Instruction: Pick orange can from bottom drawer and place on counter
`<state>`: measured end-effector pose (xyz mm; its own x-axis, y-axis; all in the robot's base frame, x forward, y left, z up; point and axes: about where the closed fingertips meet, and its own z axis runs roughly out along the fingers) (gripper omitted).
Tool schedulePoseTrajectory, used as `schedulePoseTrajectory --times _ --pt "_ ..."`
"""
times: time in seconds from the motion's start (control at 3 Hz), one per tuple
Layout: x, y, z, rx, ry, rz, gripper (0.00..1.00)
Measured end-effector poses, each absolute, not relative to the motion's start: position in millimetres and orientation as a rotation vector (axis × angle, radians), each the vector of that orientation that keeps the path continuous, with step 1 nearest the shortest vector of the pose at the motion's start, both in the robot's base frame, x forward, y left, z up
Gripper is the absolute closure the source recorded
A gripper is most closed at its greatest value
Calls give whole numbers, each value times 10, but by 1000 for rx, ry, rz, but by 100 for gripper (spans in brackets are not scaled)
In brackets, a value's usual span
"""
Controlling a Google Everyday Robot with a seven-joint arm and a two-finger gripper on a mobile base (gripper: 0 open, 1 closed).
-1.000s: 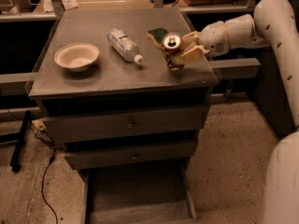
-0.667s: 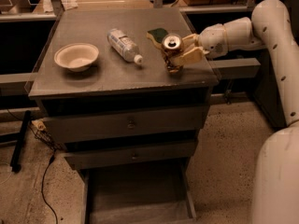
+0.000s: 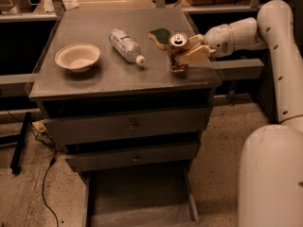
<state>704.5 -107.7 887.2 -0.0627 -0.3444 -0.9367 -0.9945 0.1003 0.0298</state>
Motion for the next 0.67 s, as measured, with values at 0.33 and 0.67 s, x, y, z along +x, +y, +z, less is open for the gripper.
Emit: schedulePoseTrajectory --times 0.33,0.67 --pt "7079 -1104 8808 -1365 1559 980 100" --pt "7100 -1105 8688 -1352 1563 1005 100"
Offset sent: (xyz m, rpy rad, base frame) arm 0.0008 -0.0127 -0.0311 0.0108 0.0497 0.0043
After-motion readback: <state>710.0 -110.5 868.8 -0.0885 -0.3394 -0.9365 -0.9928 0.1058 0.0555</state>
